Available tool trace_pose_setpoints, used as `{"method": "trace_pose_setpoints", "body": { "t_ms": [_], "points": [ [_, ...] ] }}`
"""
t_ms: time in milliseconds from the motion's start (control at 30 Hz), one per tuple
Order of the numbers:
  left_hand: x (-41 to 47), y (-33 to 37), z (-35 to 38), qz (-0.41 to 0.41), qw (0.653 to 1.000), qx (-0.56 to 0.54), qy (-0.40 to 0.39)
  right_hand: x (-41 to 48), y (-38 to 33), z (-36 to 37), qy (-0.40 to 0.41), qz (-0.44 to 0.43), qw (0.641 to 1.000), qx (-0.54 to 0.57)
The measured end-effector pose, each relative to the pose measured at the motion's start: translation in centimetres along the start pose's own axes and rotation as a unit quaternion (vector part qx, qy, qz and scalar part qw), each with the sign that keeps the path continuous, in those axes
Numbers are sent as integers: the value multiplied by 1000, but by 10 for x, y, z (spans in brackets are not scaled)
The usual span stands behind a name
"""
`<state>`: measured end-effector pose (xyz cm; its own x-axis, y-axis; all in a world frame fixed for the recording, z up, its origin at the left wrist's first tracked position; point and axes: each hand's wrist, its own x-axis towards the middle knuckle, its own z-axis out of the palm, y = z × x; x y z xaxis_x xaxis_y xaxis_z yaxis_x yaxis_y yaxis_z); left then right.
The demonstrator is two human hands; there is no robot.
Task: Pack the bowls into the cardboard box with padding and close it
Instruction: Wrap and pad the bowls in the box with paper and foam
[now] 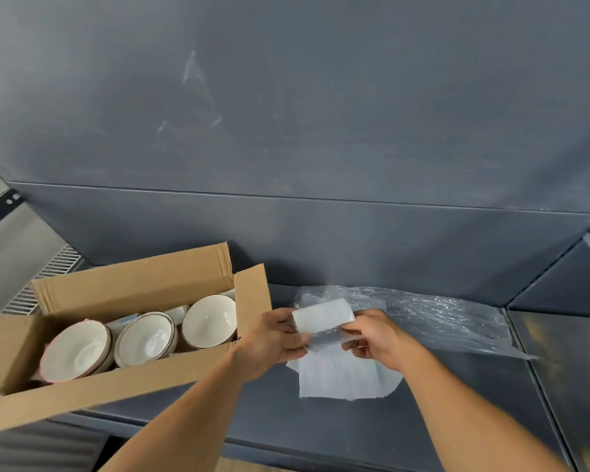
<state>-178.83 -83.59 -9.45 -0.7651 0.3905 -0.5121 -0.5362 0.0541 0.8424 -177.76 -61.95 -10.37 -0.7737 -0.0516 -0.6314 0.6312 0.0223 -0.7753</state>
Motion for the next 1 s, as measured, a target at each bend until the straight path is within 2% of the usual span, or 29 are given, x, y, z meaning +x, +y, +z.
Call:
{"method": "trace_pose_setpoints", "body": {
  "t_ms": [500, 700, 800, 1000],
  "points": [
    [-15, 7, -20, 34, 994, -88, 54, 7, -11, 26, -91, -35, 990, 103],
    [-17, 16, -36, 5, 994, -94, 48, 10, -17, 40, -106, -7, 986, 127],
    [-15, 20, -44, -3, 994, -92, 54, 12, -22, 47, -102, 12, 989, 110],
    [-14, 25, -69, 20, 995, -88, 37, 23, -35, 69, -70, -45, 995, 59]
  ]
}}
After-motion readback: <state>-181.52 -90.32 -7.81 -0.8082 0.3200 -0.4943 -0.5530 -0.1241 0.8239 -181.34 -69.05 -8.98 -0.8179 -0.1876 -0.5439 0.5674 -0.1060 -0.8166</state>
